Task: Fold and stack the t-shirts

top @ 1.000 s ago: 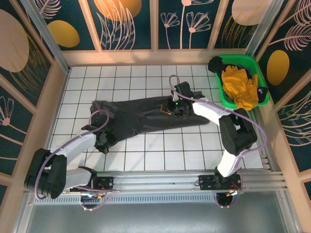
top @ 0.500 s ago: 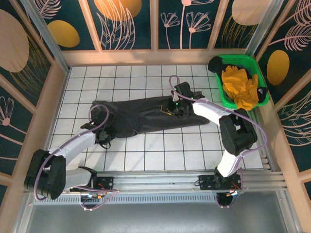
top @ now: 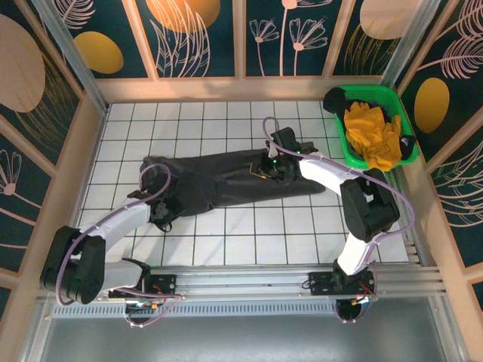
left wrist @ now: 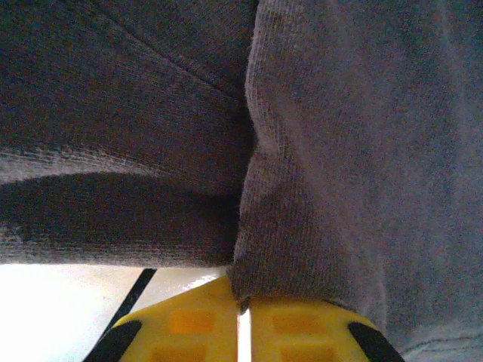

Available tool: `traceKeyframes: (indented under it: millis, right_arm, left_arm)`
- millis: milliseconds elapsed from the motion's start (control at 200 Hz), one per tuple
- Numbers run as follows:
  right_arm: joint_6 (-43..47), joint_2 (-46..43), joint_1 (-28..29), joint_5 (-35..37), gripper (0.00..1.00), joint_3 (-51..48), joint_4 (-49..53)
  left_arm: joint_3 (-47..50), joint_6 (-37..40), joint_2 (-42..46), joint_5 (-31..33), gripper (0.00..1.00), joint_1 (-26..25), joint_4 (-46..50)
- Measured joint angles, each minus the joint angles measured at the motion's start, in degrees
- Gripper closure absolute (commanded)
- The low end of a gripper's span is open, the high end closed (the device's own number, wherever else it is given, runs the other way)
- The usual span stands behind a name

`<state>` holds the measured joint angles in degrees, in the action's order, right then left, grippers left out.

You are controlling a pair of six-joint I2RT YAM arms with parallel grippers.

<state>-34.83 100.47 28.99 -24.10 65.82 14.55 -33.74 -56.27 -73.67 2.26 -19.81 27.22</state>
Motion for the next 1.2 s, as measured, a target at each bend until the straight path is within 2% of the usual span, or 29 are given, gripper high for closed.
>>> traceKeyframes:
  millis: [50,305,506,966,1201]
  right_arm:
    - [0.0,0.0,0.0,0.0,0.75,0.0,0.0]
    - [0.0,0.0,0.0,0.0,0.75,0.0,0.0]
    - [0.0,0.0,0.0,0.2,0.75,0.0,0.0]
    - [-0.2,0.0,-0.9,0.6,0.76,-0.7,-0.3]
    - [-0.1,0.0,-1.4,0.6,0.76,-1.0,-0.3]
  left_arm:
    - [0.0,0.4,0.0,-0.2,1.00,0.0,0.0]
    - [0.0,0.2,3.0,-1.0,1.00,0.0,2.8]
    - [-1.0,-1.5,7.8,-4.3,1.00,0.0,7.6]
    - [-6.0,-4.5,9.8,-12.9,1.00,-0.1,15.2]
    - [-5.1,-5.7,10.4,-15.4,1.00,-2.7,16.6]
